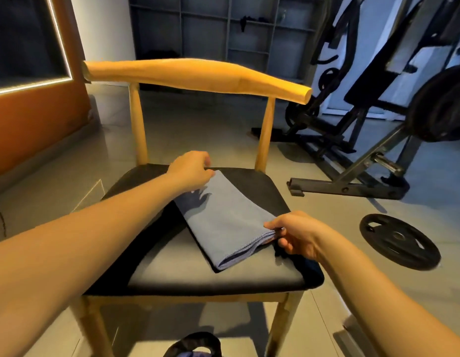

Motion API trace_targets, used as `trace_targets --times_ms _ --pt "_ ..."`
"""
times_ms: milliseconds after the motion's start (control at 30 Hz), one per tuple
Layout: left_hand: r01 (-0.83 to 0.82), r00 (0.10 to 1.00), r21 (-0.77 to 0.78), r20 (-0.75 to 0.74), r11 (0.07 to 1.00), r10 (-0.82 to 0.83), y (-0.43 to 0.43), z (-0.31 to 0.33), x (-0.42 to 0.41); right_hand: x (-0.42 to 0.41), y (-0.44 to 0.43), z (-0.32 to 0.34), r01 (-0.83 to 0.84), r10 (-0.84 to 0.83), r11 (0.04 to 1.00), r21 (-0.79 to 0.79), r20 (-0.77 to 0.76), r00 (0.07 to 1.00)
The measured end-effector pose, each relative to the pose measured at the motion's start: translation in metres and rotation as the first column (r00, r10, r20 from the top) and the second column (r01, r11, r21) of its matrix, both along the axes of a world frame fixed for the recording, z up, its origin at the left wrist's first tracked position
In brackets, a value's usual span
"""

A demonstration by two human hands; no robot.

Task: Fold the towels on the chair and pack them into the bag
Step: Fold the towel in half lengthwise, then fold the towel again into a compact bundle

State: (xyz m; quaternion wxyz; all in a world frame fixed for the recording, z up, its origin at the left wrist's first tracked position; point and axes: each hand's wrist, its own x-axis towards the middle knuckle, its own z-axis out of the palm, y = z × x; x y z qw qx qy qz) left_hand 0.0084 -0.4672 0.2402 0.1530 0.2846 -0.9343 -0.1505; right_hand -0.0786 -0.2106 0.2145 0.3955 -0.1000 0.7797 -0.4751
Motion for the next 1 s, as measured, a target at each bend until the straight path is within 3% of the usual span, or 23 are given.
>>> trace_targets --times_ms 100,167,267,333,600,767,833,867,933,1000 --pt "0.246 0.969 0.194 -0.048 0.95 -0.242 0.063 -0.016 0.037 0.01 0.006 0.002 0.048 -0.046 0.998 -0.042 0.035 0.998" --pt "0.374 0.925 0.204 -0.018 0.905 -0.379 0.101 -0.024 0.07 0.017 0.009 0.004 0.049 -0.045 0.997 -0.06 0.063 0.997" --pt "0.454 0.889 -0.157 0.145 0.877 -0.434 0.125 -0.041 0.097 0.025 0.012 0.004 0.071 -0.062 0.992 -0.108 0.084 0.995" --pt "0.451 0.893 -0.325 0.152 0.831 -0.424 0.128 -0.052 0.103 0.029 0.016 0.003 0.094 -0.084 0.986 -0.135 0.079 0.993" --pt "0.601 0.778 -0.453 0.14 0.659 -0.613 0.107 -0.069 0.134 0.041 0.03 -0.004 0.09 -0.118 0.972 -0.217 -0.119 0.986" --pt "0.587 0.768 -0.527 0.123 0.615 -0.628 0.103 -0.062 0.147 0.046 0.045 -0.006 0.015 -0.045 0.995 -0.094 -0.33 0.943" --pt "0.569 0.774 -0.508 0.068 0.646 -0.629 0.102 -0.056 0.153 0.045 0.049 -0.009 -0.019 0.028 1.0 0.023 -0.529 0.848" --pt "0.561 0.779 -0.494 0.042 0.665 -0.626 0.102 -0.054 0.156 0.047 0.052 -0.01 -0.033 0.091 0.995 0.098 -0.672 0.735" --pt "0.544 0.803 -0.433 0.019 0.718 -0.596 0.098 -0.049 0.161 0.057 0.057 -0.007 -0.056 0.204 0.978 0.199 -0.886 0.416" --pt "0.528 0.835 -0.341 0.042 0.778 -0.548 0.092 -0.047 0.164 0.07 0.06 -0.001 -0.215 0.297 0.941 0.26 -0.94 0.167"
